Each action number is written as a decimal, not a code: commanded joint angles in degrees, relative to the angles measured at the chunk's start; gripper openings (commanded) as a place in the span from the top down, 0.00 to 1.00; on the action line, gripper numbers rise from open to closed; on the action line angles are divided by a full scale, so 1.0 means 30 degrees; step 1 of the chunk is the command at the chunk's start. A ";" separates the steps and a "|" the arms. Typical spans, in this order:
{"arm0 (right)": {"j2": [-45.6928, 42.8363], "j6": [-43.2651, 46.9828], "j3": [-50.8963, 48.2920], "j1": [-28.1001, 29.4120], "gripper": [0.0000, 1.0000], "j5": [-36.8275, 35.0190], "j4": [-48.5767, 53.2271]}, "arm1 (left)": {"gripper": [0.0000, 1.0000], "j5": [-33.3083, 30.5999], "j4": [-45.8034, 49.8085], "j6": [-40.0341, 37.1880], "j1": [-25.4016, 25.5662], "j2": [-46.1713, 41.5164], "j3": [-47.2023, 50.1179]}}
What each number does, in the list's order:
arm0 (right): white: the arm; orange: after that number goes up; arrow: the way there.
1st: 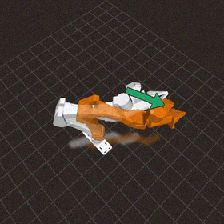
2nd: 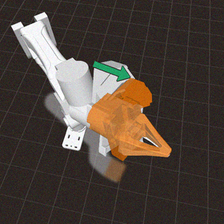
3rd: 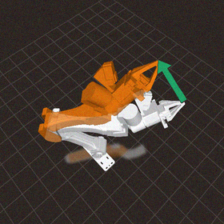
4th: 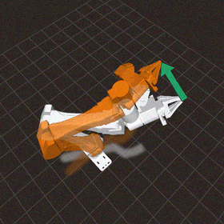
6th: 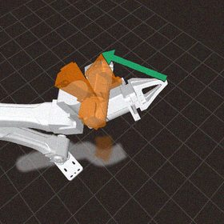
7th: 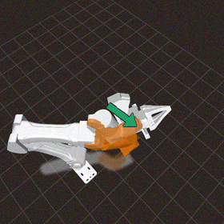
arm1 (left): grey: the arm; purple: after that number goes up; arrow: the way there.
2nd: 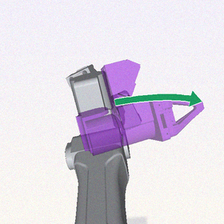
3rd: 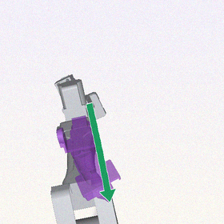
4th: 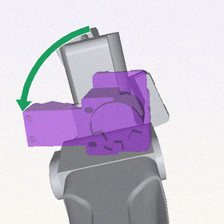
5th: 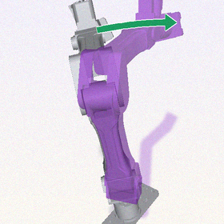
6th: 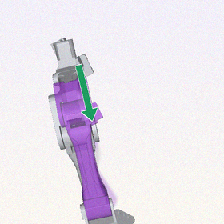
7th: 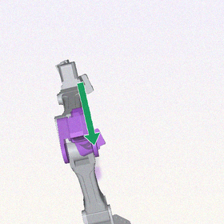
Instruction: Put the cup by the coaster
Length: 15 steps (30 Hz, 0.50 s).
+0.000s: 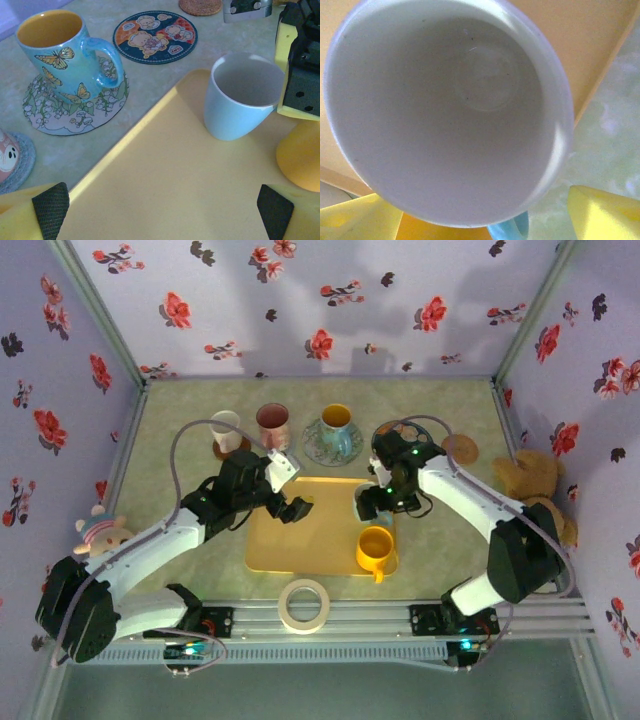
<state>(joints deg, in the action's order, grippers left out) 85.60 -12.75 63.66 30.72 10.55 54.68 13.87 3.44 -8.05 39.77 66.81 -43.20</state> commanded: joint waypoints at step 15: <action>0.1871 -0.0348 0.0981 0.0453 0.18 -0.0598 -0.1351 | 0.00 -0.0353 -0.0532 -0.0010 -0.0010 -0.0012 0.0191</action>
<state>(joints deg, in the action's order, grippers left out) 90.11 -13.56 64.60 31.68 10.52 51.68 13.45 3.42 -8.08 39.75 66.81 -43.09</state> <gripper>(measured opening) 0.826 0.997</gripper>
